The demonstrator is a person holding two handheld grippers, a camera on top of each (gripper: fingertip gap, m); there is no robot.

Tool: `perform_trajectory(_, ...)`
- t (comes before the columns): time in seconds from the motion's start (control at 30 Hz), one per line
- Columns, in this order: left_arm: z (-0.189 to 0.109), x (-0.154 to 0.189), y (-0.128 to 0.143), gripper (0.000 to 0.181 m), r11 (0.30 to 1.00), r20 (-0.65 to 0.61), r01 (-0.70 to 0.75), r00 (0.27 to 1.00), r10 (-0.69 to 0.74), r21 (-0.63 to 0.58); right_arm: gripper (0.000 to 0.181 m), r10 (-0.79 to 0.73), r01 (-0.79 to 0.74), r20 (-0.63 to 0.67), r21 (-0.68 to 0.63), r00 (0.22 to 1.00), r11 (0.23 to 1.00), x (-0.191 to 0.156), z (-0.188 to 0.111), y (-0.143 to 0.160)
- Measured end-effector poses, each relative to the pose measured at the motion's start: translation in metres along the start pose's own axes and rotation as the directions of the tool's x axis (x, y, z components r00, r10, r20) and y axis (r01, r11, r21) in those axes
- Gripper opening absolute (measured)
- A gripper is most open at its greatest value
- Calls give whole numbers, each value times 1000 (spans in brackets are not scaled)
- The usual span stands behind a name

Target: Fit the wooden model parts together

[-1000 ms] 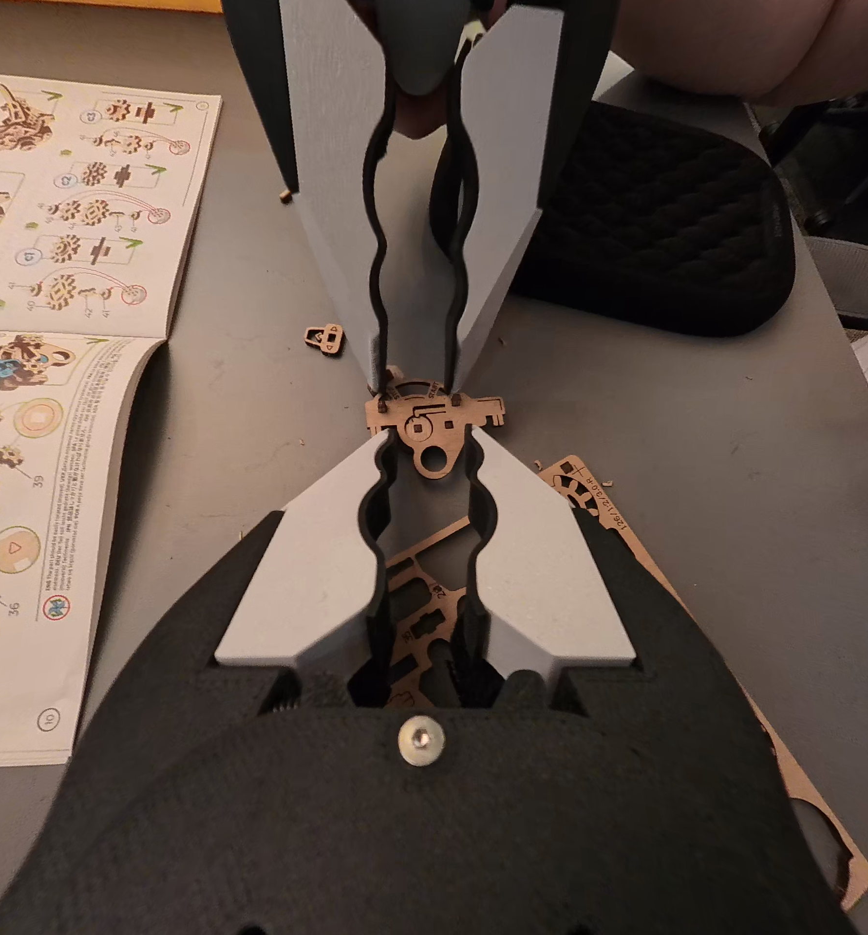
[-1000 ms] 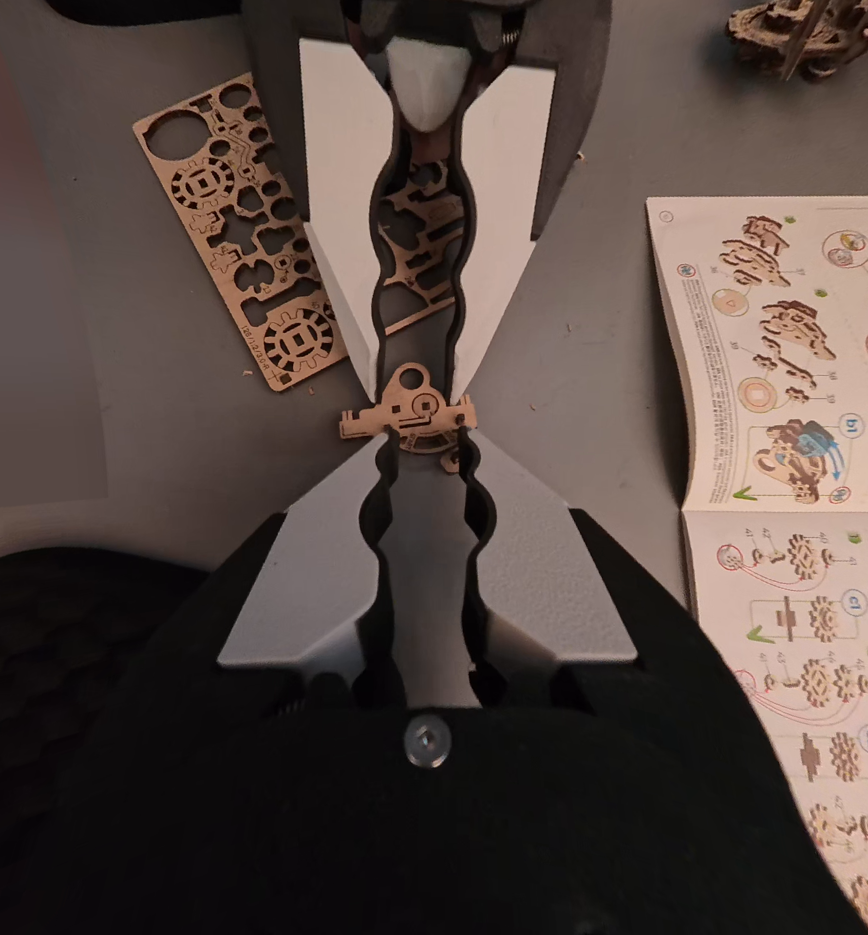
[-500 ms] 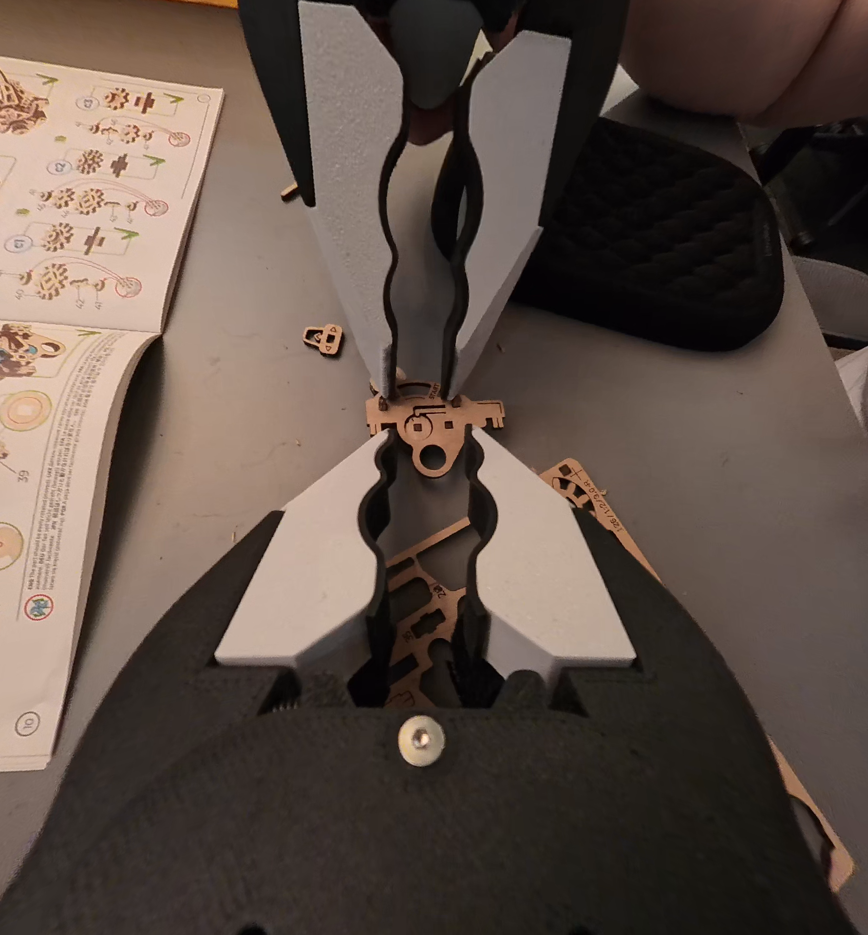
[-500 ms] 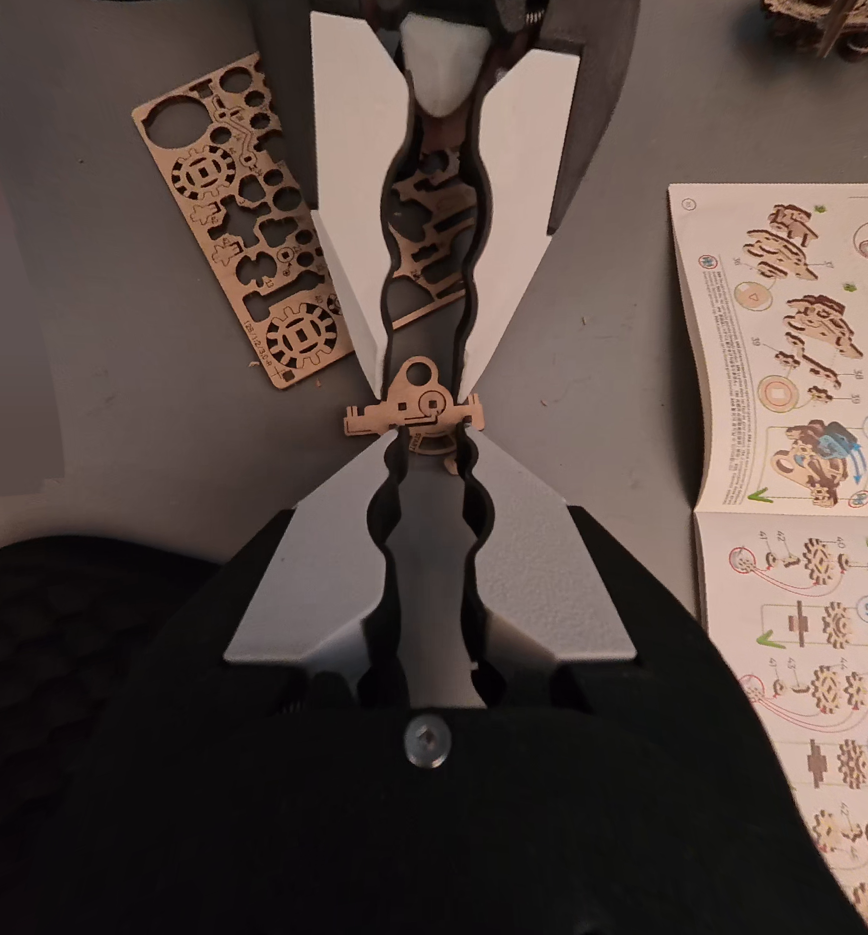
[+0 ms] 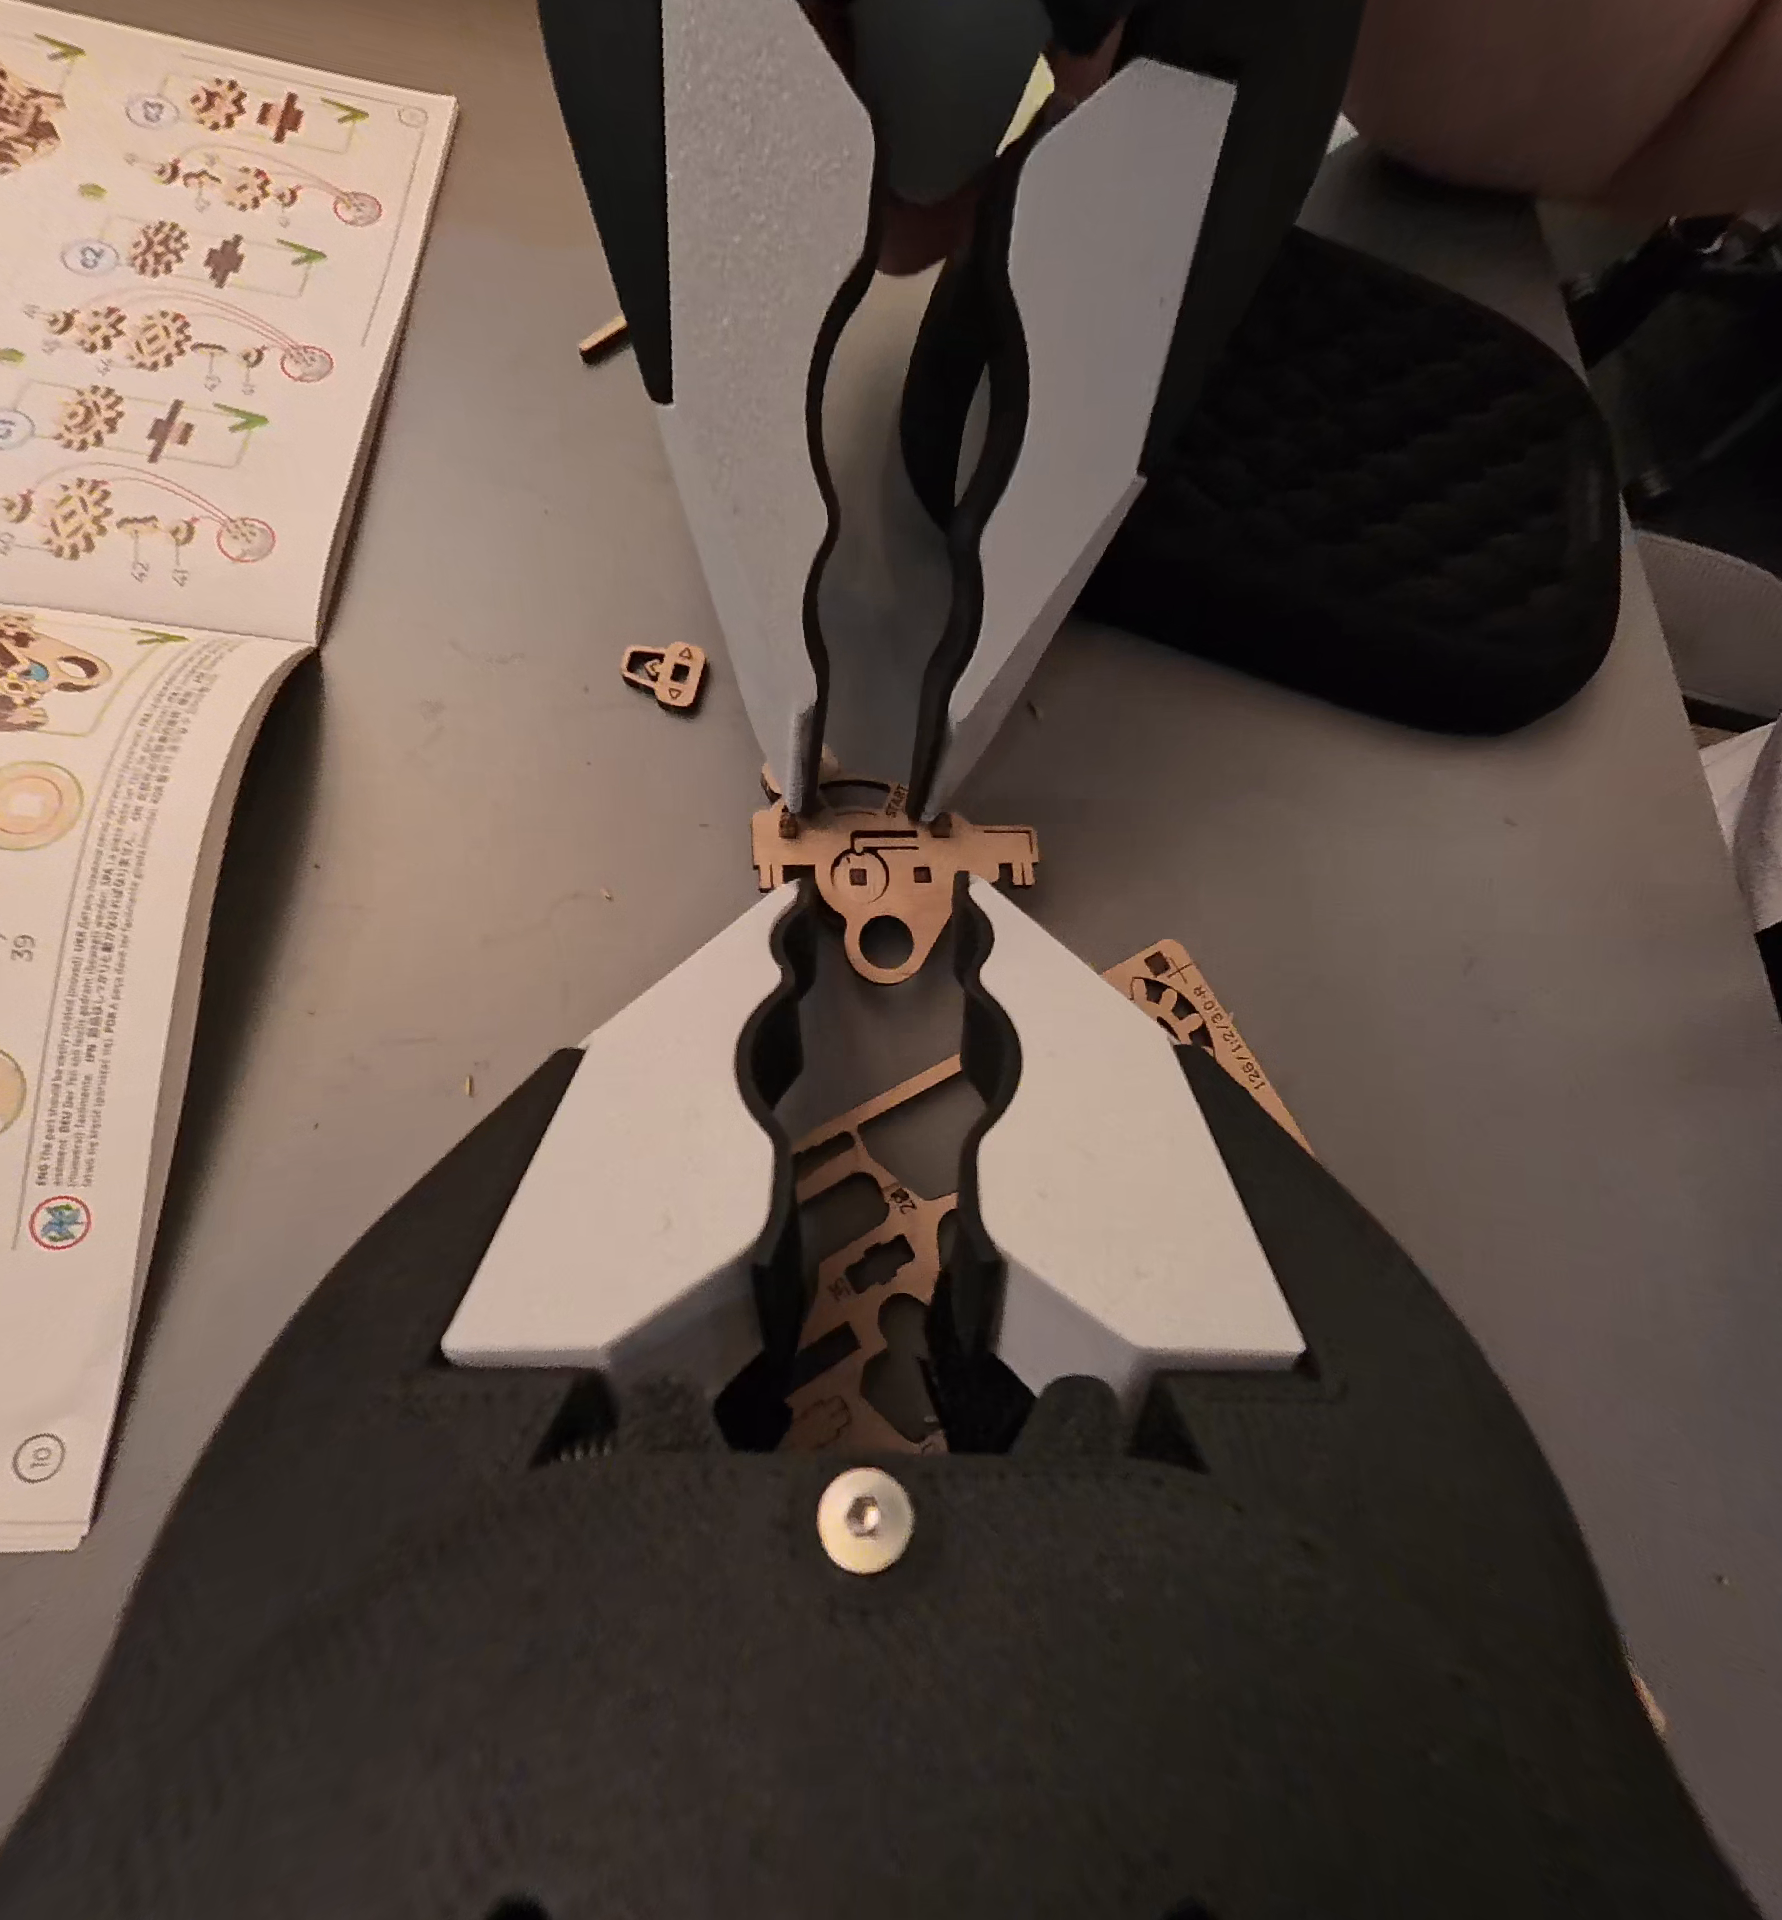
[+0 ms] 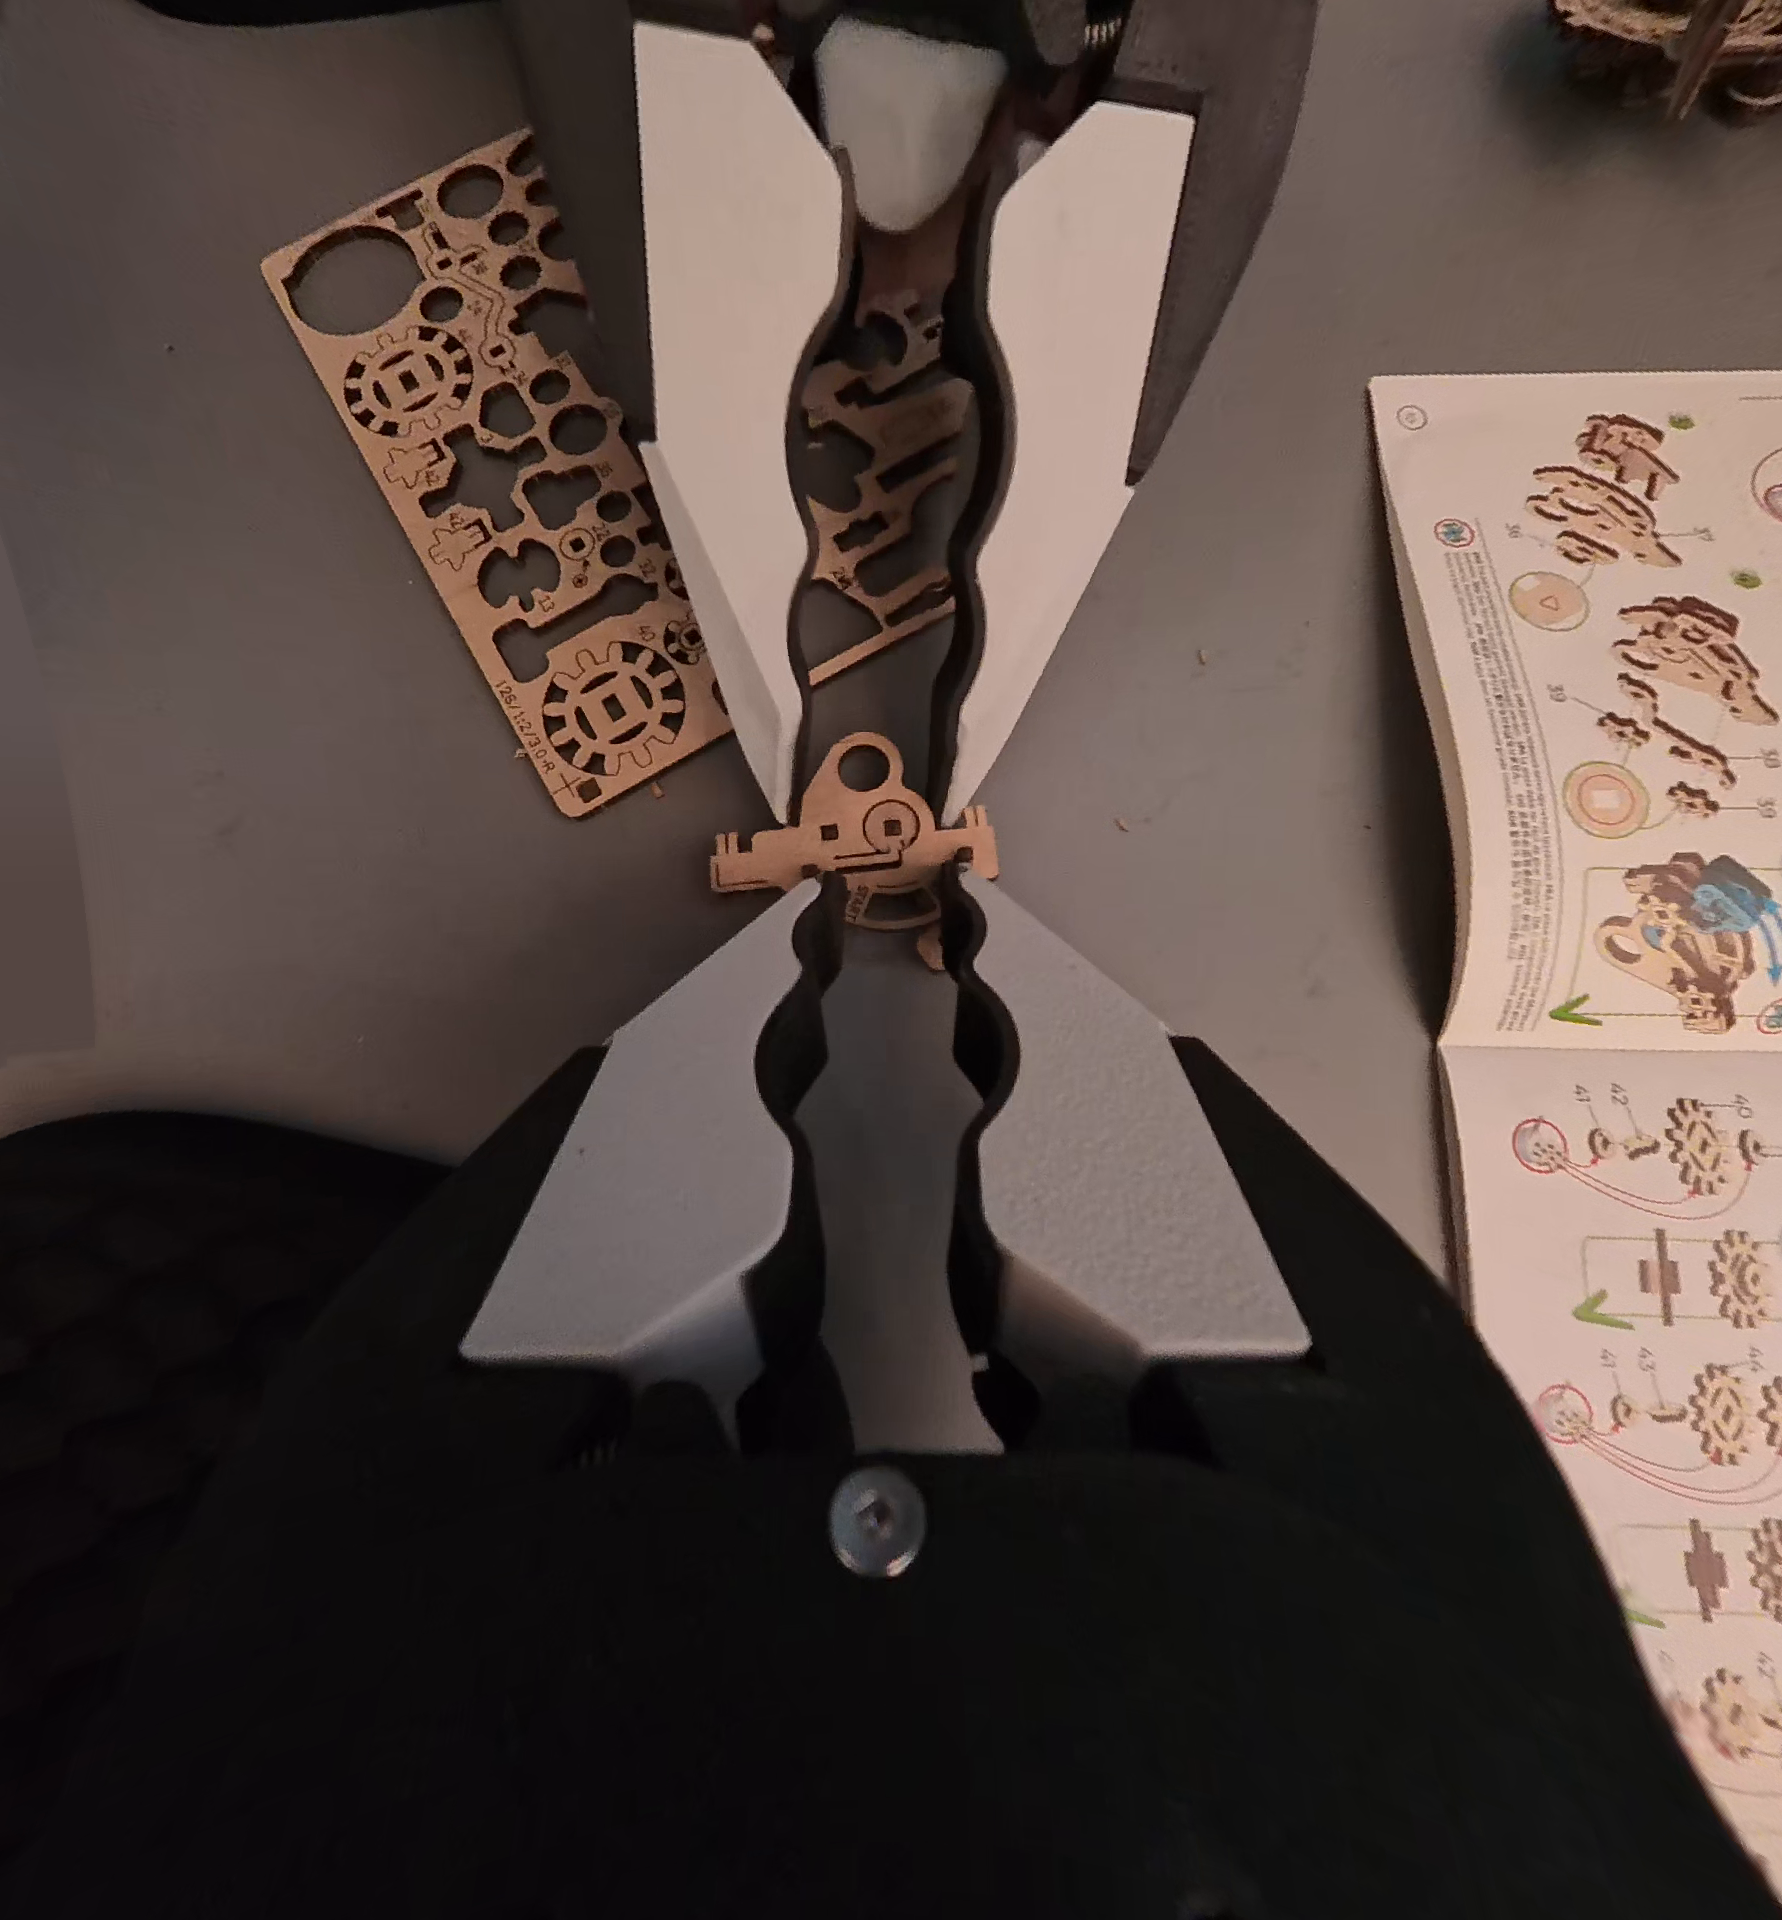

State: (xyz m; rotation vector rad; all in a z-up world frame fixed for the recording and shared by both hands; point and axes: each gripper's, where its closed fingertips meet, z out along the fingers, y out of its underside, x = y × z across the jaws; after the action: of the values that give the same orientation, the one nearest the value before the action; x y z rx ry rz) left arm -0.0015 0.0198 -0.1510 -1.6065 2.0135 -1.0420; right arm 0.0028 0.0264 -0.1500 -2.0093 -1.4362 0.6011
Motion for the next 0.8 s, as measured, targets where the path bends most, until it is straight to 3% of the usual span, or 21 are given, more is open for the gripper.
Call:
perform_trajectory(0.3, 0, 0, 0, 25, 999, -15, 30, 999, -29, 29, 18, 30, -30, 8, 43, 1000, 999, 0, -1, -1)
perform_trajectory(0.4, 1, 0, 0, 24, 998, -42, 60, 997, -58, 34, 18, 113, -119, 60, 93, 992, 989, 0, -1, -4)
perform_trajectory(0.43, 1, 0, 0, 24, 998, -39, 55, 998, -53, 36, 22, 121, -129, 85, 99, 989, 987, -1, -3, -4)
perform_trajectory(0.5, 1, 0, 0, 24, 998, -29, 45, 999, -44, 37, 52, 128, -141, 98, 138, 987, 980, -1, -6, -11)
perform_trajectory(0.6, 1, 1, 0, 24, 999, -30, 37, 999, -36, 37, 49, 83, -86, 25, 127, 996, 988, 6, -5, -9)
perform_trajectory(0.8, 1, 1, -1, 22, 998, -33, 47, 998, -45, 38, 50, 74, -78, 37, 92, 997, 993, 0, 2, -3)
